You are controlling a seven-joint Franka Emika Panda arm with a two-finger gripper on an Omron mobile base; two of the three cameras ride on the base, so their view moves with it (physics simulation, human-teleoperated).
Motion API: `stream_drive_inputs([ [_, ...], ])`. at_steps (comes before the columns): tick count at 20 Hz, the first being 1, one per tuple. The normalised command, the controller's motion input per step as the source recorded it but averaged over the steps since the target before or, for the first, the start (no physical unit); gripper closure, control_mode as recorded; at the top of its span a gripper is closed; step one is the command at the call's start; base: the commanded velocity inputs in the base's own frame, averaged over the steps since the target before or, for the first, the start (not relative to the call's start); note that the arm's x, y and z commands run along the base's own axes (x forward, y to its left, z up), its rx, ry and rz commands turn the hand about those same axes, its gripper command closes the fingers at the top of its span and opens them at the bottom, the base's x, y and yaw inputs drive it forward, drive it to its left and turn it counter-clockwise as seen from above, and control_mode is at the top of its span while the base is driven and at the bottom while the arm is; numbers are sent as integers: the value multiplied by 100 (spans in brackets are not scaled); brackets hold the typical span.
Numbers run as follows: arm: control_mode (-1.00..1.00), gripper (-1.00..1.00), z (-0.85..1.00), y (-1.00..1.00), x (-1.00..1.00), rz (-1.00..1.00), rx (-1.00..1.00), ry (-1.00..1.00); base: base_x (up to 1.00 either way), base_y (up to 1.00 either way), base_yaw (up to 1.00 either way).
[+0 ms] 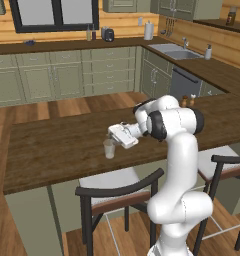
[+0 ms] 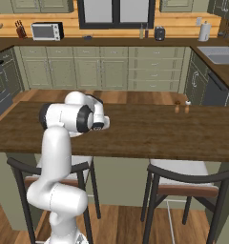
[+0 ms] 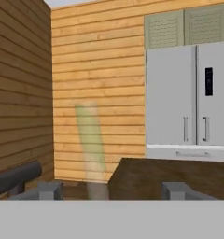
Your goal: Take a straw from the drawer in front and place it inside the glass cup on the dining counter.
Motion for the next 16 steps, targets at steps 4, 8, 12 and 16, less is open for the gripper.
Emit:
stream_drive_inputs([
  [4, -100, -100, 6, 0, -8, 0, 0, 2, 0, 0, 0],
  [8, -100, -100, 34, -10, -10, 0, 0, 1, 0, 0, 0],
  [12, -100, -100, 51, -22, -18, 0, 0, 0, 0, 0, 0],
  [16, -100, -100, 53, -21, -29, 0, 0, 0, 0, 0, 0],
])
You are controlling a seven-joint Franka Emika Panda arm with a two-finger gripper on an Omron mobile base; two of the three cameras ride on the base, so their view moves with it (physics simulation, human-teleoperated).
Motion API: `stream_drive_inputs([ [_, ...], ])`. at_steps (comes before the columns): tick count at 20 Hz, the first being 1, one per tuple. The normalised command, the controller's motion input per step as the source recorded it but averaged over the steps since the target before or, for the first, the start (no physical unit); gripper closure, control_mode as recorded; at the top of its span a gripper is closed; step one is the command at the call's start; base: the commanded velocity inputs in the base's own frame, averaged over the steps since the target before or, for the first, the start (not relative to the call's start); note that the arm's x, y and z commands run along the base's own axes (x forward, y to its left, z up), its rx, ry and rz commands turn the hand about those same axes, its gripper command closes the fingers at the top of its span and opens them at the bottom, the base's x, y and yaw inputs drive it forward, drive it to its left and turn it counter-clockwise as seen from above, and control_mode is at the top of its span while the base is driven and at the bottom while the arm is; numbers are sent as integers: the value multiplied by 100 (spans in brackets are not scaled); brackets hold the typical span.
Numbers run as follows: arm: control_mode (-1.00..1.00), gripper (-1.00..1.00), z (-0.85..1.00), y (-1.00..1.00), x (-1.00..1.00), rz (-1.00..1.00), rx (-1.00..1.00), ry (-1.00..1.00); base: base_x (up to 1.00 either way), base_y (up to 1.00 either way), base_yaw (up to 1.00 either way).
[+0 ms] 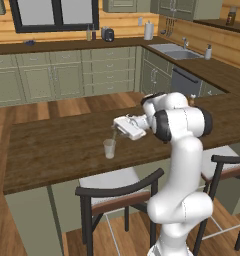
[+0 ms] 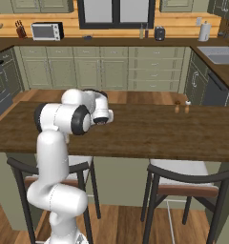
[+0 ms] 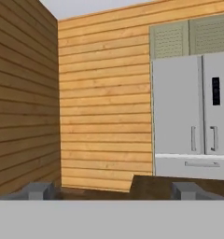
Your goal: Take a straw from the drawer in front and place it inside the glass cup on the dining counter.
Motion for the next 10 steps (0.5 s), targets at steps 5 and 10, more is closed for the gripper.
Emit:
stream_drive_inputs([
  [5, -100, -100, 61, -4, -40, 0, 0, -1, 0, 0, 0],
  [10, -100, -100, 69, 3, -54, -3, 0, -4, 0, 0, 0],
])
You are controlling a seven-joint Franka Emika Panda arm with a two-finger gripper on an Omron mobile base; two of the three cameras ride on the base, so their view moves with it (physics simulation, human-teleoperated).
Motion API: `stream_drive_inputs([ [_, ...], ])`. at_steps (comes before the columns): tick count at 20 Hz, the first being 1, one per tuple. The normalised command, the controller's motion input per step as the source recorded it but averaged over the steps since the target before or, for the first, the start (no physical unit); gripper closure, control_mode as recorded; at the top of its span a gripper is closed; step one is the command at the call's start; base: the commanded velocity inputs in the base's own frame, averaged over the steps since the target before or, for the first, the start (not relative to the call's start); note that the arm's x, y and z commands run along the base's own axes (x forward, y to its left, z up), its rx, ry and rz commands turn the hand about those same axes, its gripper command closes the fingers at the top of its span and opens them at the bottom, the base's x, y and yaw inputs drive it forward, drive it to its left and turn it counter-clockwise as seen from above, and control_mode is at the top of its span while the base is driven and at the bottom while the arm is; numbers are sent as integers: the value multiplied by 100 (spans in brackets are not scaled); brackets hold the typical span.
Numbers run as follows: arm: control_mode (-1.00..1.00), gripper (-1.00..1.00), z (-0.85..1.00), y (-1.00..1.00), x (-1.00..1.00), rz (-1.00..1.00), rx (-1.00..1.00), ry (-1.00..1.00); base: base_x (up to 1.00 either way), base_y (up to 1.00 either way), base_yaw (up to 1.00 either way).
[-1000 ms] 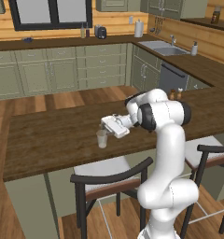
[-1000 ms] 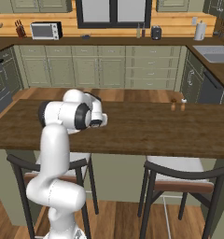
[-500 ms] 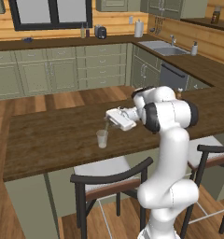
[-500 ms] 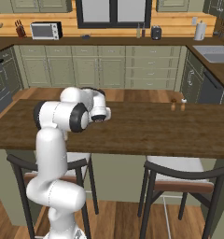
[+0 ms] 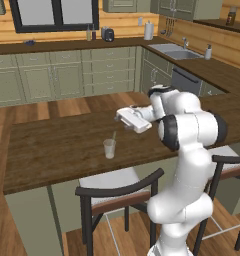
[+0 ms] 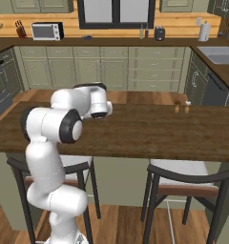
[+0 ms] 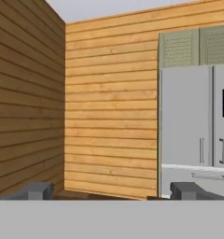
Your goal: Take a straw from the drawer in front and place it inside the glass cup on the dining counter.
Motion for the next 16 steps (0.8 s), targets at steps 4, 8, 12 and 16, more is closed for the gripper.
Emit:
stream_drive_inputs([
  [4, -100, -100, 42, 15, -55, -4, -1, 0, 0, 0, 0],
  [8, -100, -100, 10, 18, -58, -5, -3, 0, 0, 0, 0],
  [12, -100, -100, 0, 6, -53, -2, -2, 0, 0, 0, 0],
  [16, -100, -100, 0, 0, -50, 0, 0, 0, 0, 0, 0],
])
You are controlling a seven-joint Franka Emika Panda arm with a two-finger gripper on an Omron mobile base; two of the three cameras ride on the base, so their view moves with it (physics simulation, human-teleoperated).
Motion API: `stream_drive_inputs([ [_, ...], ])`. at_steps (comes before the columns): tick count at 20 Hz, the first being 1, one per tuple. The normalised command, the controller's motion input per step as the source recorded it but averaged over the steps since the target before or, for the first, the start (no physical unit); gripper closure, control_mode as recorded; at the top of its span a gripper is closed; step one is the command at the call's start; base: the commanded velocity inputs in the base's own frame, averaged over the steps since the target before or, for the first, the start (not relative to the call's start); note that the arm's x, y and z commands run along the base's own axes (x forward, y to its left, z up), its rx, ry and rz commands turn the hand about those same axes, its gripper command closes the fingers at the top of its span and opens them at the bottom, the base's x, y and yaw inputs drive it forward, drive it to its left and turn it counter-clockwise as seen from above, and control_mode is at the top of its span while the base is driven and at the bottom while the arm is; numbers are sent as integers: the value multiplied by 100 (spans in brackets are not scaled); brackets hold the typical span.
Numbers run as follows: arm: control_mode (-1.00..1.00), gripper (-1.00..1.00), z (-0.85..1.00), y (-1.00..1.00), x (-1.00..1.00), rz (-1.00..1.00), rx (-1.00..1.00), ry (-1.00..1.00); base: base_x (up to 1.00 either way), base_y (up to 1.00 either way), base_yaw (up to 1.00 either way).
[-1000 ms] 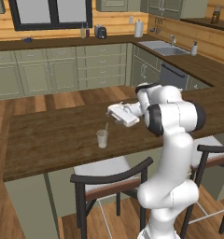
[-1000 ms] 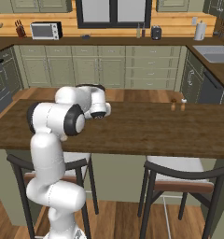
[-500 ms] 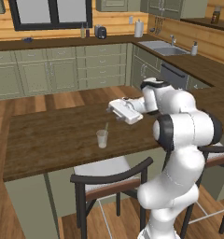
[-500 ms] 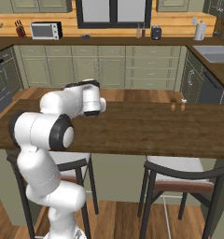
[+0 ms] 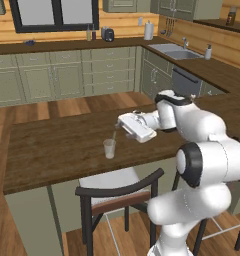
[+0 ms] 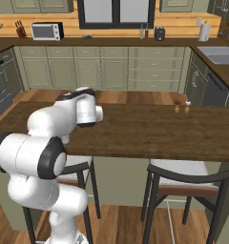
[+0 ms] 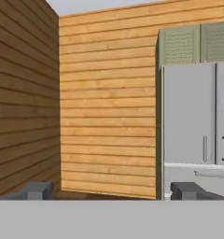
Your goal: Take a straw from the drawer in front and place it inside the glass cup on the dining counter.
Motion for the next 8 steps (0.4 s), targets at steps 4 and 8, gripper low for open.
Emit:
stream_drive_inputs([
  [4, -100, -100, 0, 0, -37, 0, 0, 0, 0, 0, 0],
  [8, -100, -100, 0, 0, -29, 0, 0, 0, 0, 0, 0],
])
